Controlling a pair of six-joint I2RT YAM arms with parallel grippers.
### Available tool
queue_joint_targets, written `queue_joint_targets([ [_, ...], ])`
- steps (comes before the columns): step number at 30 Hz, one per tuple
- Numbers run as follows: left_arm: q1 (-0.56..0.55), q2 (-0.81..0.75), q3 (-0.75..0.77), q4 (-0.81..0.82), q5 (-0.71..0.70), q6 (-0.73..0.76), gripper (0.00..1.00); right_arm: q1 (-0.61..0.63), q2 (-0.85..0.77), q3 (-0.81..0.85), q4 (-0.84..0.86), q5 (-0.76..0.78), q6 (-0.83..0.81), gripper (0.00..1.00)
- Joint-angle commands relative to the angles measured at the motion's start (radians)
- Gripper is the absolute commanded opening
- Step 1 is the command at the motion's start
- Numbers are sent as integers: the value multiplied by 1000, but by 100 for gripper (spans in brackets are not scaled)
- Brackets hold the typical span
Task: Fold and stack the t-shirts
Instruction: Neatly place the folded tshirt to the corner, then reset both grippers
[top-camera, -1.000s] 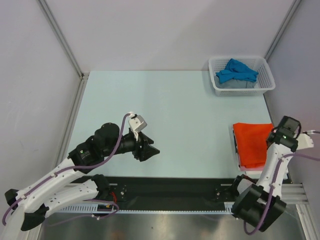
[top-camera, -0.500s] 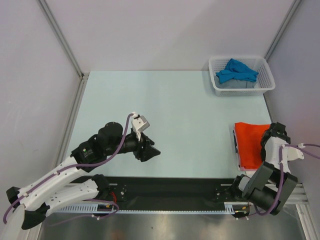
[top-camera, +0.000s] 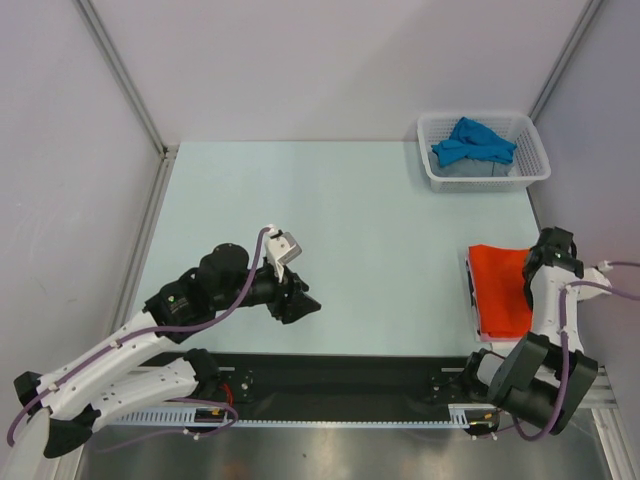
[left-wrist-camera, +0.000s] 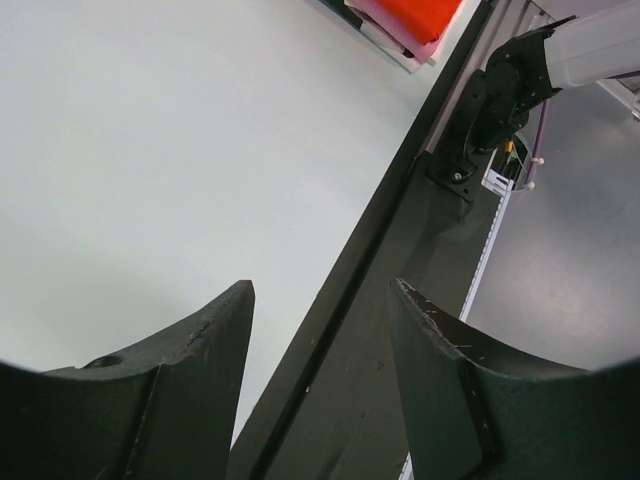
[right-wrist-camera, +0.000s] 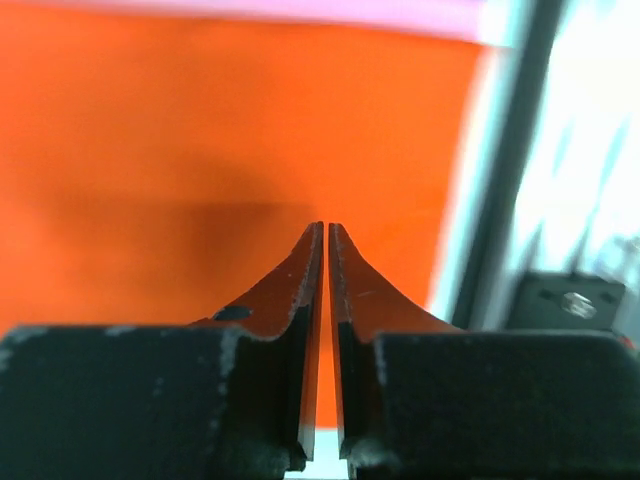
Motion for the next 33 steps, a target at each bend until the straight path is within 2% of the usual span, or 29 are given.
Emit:
queue_joint_targets([
  [1, 8, -1, 42, 4, -7, 29, 61, 132, -28, 80, 73, -25, -56, 10],
  [5, 8, -5, 33, 12, -4, 25, 61, 145, -25, 77, 186, -258, -127, 11],
  [12, 25, -14, 12, 30, 20, 6, 61, 145, -79, -53, 285, -381, -115, 5],
  [15, 38, -28, 18, 12, 9, 2, 61, 172, -77, -20, 312, -443, -176, 6],
  [16, 41, -36, 24, 0, 3, 0, 62, 189, -65, 29, 326, -464, -216, 10],
  [21, 71, -54, 28, -37, -20, -17, 63, 357, 22, 195, 384, -726, -256, 20],
  [22, 74, -60, 22, -46, -24, -17, 63, 439, 30, 212, 389, -746, -248, 24],
  [24, 84, -79, 10, -53, -23, -38, 64, 519, 24, 224, 430, -792, -218, 25],
  [25, 90, -91, -14, -51, -17, -50, 65, 609, 15, 215, 444, -796, -199, 28],
  [27, 117, -142, -50, -45, -3, -95, 66, 697, -23, 154, 473, -764, -134, 31],
  [30, 162, -212, -120, -36, 14, -156, 69, 815, -114, 30, 464, -649, -57, 49],
  [32, 177, -247, -157, -34, 2, -204, 75, 857, -166, -38, 485, -603, -12, 69],
  [33, 179, -278, -162, -30, -10, -219, 78, 864, -194, -81, 499, -604, 8, 99],
])
